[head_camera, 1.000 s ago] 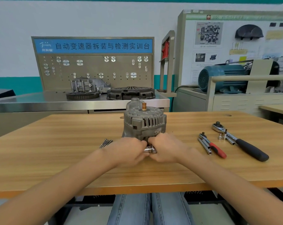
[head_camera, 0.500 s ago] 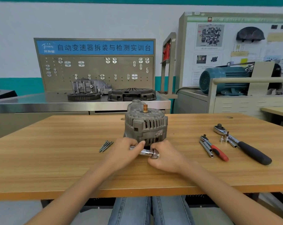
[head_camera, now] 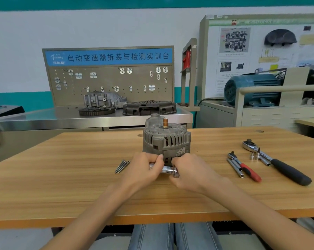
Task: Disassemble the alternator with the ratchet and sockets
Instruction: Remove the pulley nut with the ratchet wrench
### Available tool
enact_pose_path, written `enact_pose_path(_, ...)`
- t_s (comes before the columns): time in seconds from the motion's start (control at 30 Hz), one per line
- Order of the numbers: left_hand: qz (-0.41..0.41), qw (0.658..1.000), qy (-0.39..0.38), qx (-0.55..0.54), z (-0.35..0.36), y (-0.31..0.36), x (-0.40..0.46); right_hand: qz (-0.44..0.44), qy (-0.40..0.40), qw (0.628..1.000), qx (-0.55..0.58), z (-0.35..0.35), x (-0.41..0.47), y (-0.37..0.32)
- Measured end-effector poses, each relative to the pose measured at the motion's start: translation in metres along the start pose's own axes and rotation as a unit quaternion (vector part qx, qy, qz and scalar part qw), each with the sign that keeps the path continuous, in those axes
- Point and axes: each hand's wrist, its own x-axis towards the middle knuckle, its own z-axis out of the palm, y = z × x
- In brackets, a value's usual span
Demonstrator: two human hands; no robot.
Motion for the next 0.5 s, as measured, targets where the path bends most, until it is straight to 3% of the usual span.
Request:
enact_pose_path(0.33, -0.008, 0.998, 0.045, -0.031, 0.009, 0.002, 0.001, -0.03, 0.035, 0.999, -0.028, -0.012, 0.004, -0.003)
enact_pose_path(0.5, -0.027, 0.997, 0.067, -0.011, 0.009, -0.003, 0.009, -0.03, 0.031, 0.998, 0.038, -0.01, 0.009, 0.005)
